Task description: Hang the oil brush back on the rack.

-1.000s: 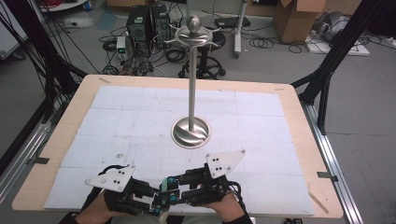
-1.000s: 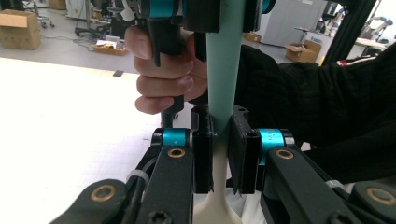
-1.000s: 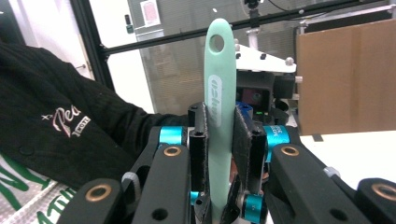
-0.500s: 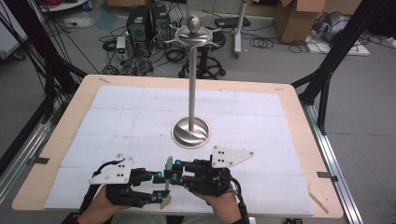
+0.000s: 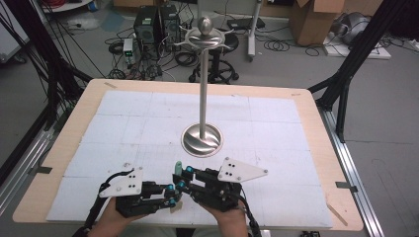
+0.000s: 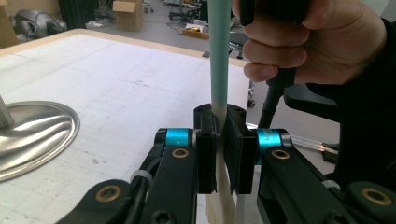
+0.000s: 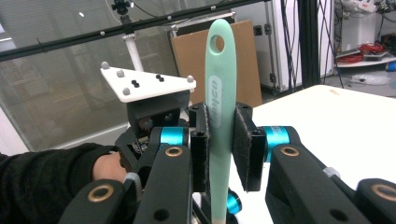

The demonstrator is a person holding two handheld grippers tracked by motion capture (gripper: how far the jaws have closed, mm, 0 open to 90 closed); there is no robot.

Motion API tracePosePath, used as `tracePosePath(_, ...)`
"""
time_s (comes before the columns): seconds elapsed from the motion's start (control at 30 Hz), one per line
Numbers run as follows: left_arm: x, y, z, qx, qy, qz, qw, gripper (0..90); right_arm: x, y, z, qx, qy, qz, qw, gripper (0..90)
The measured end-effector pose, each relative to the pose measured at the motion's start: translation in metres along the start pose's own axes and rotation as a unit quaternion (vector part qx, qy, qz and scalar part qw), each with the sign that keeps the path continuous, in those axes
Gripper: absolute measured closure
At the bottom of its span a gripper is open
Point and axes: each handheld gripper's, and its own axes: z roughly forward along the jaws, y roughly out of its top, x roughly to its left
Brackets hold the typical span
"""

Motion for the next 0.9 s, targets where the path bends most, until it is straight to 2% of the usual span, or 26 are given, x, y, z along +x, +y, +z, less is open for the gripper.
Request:
tracePosePath(0.13, 0.002, -0.001, -0.002, -0.003, -0.002, -0.005, 1.0, 84.1, -0.001, 0.0, -0.001, 0.0, 0.004, 0.002, 1.0, 76.8)
tracePosePath(0.17, 0.001, -0.001, -0.002, -0.003, -0.003, -0.005, 1.0, 84.2, -0.002, 0.0, -0.001, 0.001, 0.009, 0.005, 0.9999, 72.5)
tracePosePath(0.2, 0.001, 0.0, -0.001, -0.007, -0.014, -0.006, 0.9999, 84.3, -0.003, 0.001, 0.0, 0.002, 0.017, 0.009, 0.9998, 60.7)
tracePosePath(0.23, 0.001, 0.0, -0.001, -0.01, -0.02, -0.009, 0.9997, 84.3, -0.003, 0.001, 0.0, 0.002, 0.019, 0.01, 0.9998, 54.4)
tracePosePath(0.3, 0.001, 0.0, -0.002, -0.017, -0.035, -0.009, 0.9992, 84.4, -0.004, 0.002, 0.0, 0.0, 0.033, -0.004, 0.9994, 46.4)
tracePosePath(0.33, 0.001, 0.0, -0.002, -0.017, -0.035, -0.009, 0.9992, 84.4, -0.004, 0.002, 0.0, 0.0, 0.033, -0.004, 0.9994, 46.4)
tracePosePath(0.37, 0.002, 0.001, -0.003, -0.026, -0.058, -0.008, 0.9979, 84.4, -0.004, 0.002, 0.0, 0.0, 0.057, -0.018, 0.9982, 42.1)
tracePosePath(0.4, 0.002, 0.001, -0.003, -0.026, -0.058, -0.008, 0.9979, 84.3, -0.005, 0.003, 0.0, 0.001, 0.067, -0.022, 0.9975, 42.8)
tracePosePath(0.43, 0.001, 0.001, -0.004, -0.032, -0.072, -0.009, 0.9968, 84.4, -0.006, 0.003, -0.001, -0.002, 0.087, -0.027, 0.9959, 44.3)
tracePosePath(0.47, 0.001, 0.001, -0.005, -0.033, -0.079, -0.008, 0.9963, 84.3, -0.007, 0.003, -0.001, -0.002, 0.096, -0.027, 0.995, 47.4)
tracePosePath(0.5, 0.001, 0.002, -0.005, -0.037, -0.097, -0.008, 0.9946, 84.3, -0.009, 0.003, -0.002, -0.005, 0.115, -0.027, 0.993, 51.5)
tracePosePath(0.67, 0.0, 0.002, -0.004, -0.035, -0.111, -0.004, 0.9931, 84.3, -0.012, 0.003, -0.002, -0.01, 0.157, -0.03, 0.987, 62.6)
tracePosePath(0.73, 0.0, 0.002, -0.004, -0.036, -0.113, -0.005, 0.9929, 84.3, -0.013, 0.003, -0.002, -0.012, 0.164, -0.029, 0.986, 67.7)
tracePosePath(0.83, 0.0, 0.002, -0.005, -0.038, -0.11, -0.003, 0.9932, 83.9, -0.013, 0.002, -0.001, -0.014, 0.165, -0.034, 0.9856, 80.2)
tracePosePath(0.9, 0.001, 0.002, -0.005, -0.04, -0.107, -0.005, 0.9934, 82.5, -0.013, 0.002, -0.002, -0.015, 0.162, -0.033, 0.9861, 81.6)
